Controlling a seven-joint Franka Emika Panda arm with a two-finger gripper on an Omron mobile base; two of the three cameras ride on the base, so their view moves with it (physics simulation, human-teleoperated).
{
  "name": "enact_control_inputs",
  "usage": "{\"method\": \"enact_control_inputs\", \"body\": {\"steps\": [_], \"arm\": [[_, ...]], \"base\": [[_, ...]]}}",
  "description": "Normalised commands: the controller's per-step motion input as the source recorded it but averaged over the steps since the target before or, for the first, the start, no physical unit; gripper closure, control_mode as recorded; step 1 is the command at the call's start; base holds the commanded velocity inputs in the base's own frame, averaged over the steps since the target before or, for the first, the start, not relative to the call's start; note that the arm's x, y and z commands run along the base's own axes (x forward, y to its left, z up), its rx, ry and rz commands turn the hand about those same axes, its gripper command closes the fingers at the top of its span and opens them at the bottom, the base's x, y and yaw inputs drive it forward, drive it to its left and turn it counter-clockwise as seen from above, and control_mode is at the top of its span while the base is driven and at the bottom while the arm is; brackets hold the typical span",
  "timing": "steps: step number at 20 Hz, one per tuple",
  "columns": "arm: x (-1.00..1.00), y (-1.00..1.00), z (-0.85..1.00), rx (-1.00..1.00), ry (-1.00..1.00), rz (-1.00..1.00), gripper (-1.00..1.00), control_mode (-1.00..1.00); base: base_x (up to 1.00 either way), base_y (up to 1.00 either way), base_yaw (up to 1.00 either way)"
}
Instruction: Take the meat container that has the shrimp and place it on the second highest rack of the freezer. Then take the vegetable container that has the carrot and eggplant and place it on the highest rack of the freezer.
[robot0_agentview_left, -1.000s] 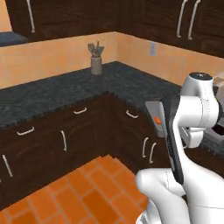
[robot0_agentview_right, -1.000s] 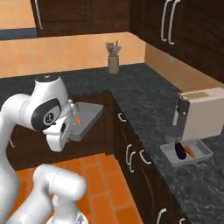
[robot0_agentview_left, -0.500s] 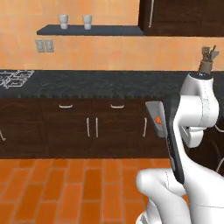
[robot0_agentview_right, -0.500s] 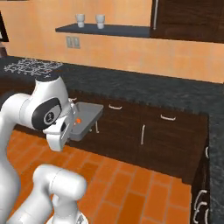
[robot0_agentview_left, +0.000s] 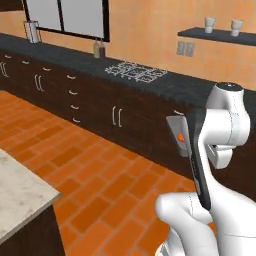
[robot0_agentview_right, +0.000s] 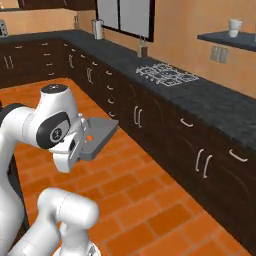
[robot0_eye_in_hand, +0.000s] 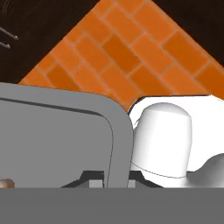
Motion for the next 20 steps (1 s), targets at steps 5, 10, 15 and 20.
{"method": "enact_control_inputs", "body": {"steps": [5,10,15,20], "arm": [[0.00,0.00,0.00,0.00,0.00,0.00,1.00,1.00],[0.00,0.00,0.00,0.00,0.00,0.00,1.00,1.00],[0.00,0.00,0.00,0.00,0.00,0.00,1.00,1.00],[0.00,0.00,0.00,0.00,0.00,0.00,1.00,1.00]], "base": [[0.00,0.00,1.00],[0.00,0.00,1.00],[0.00,0.00,1.00],[0.00,0.00,1.00]]}}
